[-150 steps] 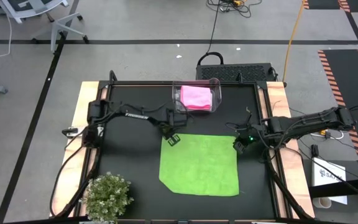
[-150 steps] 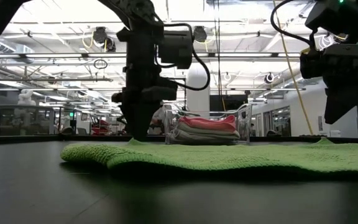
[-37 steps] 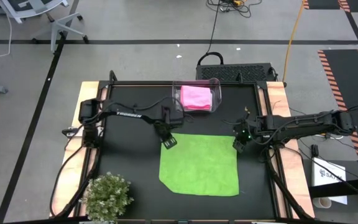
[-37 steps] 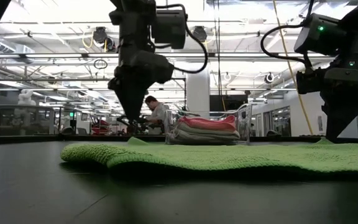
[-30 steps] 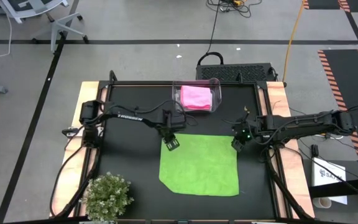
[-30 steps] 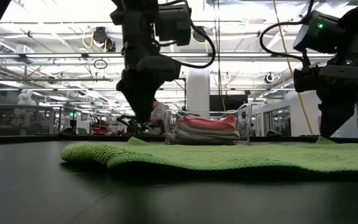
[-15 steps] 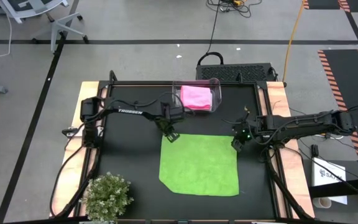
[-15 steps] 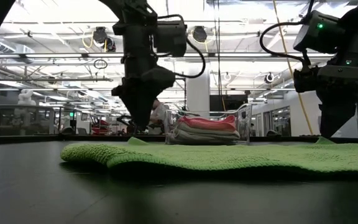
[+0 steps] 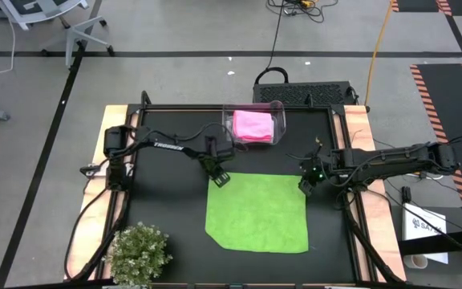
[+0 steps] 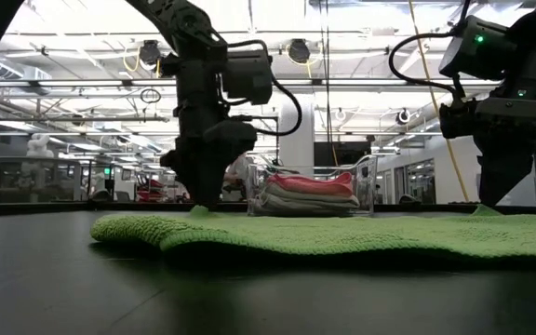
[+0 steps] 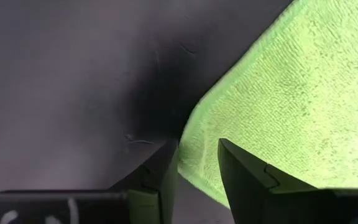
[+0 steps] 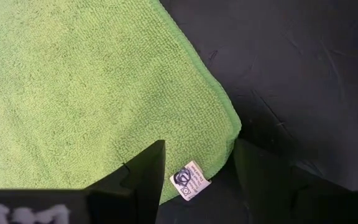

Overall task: Fold microfiber towels
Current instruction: Fold the green microfiber cloth

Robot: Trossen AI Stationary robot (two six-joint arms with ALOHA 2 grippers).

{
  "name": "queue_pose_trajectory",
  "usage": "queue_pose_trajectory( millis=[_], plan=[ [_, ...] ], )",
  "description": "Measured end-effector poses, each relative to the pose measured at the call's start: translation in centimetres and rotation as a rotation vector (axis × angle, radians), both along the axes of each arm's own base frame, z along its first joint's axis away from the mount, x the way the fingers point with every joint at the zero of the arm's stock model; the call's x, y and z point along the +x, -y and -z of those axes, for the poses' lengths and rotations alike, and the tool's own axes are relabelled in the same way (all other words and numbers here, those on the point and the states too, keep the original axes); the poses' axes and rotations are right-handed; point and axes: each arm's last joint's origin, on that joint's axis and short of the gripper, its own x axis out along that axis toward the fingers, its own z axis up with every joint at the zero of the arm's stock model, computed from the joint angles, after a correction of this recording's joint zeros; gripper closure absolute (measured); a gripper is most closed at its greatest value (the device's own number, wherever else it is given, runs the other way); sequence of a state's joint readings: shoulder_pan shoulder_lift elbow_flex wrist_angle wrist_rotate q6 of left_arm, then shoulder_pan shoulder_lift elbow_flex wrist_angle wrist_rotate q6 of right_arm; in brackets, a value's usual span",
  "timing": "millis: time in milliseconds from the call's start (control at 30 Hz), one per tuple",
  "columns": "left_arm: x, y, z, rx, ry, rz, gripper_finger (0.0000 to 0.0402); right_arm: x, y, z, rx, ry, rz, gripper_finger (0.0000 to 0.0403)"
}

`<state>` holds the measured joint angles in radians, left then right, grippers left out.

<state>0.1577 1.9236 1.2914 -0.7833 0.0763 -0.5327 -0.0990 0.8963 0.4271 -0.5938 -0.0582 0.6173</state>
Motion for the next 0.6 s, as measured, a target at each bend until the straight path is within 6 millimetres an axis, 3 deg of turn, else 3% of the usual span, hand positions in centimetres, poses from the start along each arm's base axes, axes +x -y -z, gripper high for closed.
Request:
queue_pose_trajectory(
  millis=[600],
  plan=[
    [-0.31, 0.11, 0.77, -0.024, 0.002, -0.012, 0.0284, -0.7, -0.05, 0.36, 0.004, -0.077, 0.008, 0.022]
  ],
)
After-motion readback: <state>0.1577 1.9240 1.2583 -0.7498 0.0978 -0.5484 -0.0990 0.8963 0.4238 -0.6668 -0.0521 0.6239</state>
